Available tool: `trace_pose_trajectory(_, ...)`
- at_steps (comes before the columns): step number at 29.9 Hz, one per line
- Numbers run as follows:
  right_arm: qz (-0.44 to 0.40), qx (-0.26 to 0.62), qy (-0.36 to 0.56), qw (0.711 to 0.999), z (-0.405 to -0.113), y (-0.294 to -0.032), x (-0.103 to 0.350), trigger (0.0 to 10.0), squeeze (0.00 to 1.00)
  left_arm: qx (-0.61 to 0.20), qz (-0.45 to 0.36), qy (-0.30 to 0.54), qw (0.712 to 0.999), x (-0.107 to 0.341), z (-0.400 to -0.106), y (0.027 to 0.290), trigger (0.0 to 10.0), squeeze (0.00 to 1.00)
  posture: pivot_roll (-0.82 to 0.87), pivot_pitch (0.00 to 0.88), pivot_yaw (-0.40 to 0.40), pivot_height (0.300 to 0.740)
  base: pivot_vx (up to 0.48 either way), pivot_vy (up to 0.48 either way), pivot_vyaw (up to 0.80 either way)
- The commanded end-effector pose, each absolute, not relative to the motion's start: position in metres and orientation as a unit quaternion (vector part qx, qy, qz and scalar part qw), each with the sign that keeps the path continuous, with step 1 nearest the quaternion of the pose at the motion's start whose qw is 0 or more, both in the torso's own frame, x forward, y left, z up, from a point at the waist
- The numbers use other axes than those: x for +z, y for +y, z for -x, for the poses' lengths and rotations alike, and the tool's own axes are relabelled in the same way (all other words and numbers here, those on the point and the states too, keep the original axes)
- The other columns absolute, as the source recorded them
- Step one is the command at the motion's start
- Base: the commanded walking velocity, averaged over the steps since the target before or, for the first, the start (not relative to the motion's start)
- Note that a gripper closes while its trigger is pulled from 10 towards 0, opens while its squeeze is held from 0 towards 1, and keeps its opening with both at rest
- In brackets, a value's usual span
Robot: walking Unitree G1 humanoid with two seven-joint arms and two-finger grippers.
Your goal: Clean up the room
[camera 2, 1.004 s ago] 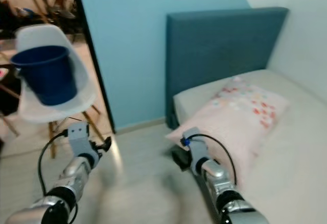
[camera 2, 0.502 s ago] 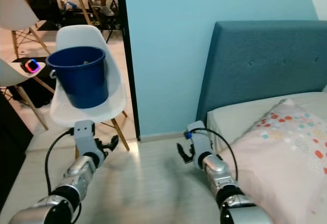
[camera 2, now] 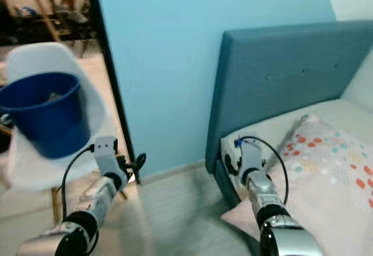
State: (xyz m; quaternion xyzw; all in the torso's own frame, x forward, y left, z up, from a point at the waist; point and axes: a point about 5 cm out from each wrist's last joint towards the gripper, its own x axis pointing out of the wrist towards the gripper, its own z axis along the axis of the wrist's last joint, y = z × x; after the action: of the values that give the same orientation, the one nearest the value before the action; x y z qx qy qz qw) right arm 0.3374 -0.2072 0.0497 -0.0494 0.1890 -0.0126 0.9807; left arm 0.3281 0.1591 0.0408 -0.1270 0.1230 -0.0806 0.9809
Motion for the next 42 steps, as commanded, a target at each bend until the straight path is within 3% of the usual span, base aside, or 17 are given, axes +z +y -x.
trace_pose_trajectory(1, 0.046, -0.042, 0.2, 0.978, -0.335, -0.219, 0.049, 10.0, 0.0, -0.103, 0.133, 0.123, 0.978, 0.042, -0.329, 0.149, 10.0, 0.0, -0.04, 0.0, -0.04, 0.74, 0.461, 0.0, -0.8)
trace_pose_trajectory(15, 0.065, -0.126, 0.241, 0.96, -0.32, -0.25, 0.038, 10.0, 0.0, -0.188, 0.138, 0.12, 0.965, 0.044, -0.328, 0.125, 10.0, 0.0, -0.05, 0.0, -0.036, 0.74, 0.442, 0.0, -0.8)
trace_pose_trajectory(24, 0.059, -0.195, 0.268, 0.942, -0.303, -0.278, 0.031, 10.0, 0.0, -0.239, 0.143, 0.116, 0.953, 0.047, -0.327, 0.112, 10.0, 0.0, -0.06, 0.0, -0.025, 0.74, 0.0, 0.0, -0.8)
trace_pose_trajectory(36, 0.046, -0.203, 0.277, 0.938, -0.297, -0.279, 0.025, 10.0, 0.0, -0.24, 0.125, 0.122, 0.955, 0.044, -0.325, 0.111, 10.0, 0.0, -0.06, 0.0, -0.025, 0.74, 0.0, 0.0, -0.8)
trace_pose_trajectory(42, 0.021, -0.169, 0.254, 0.952, -0.304, -0.268, 0.029, 10.0, 0.0, -0.192, 0.104, 0.134, 0.967, 0.04, -0.325, 0.118, 10.0, 0.0, -0.06, 0.0, -0.026, 0.74, 0.0, 0.0, -0.8)
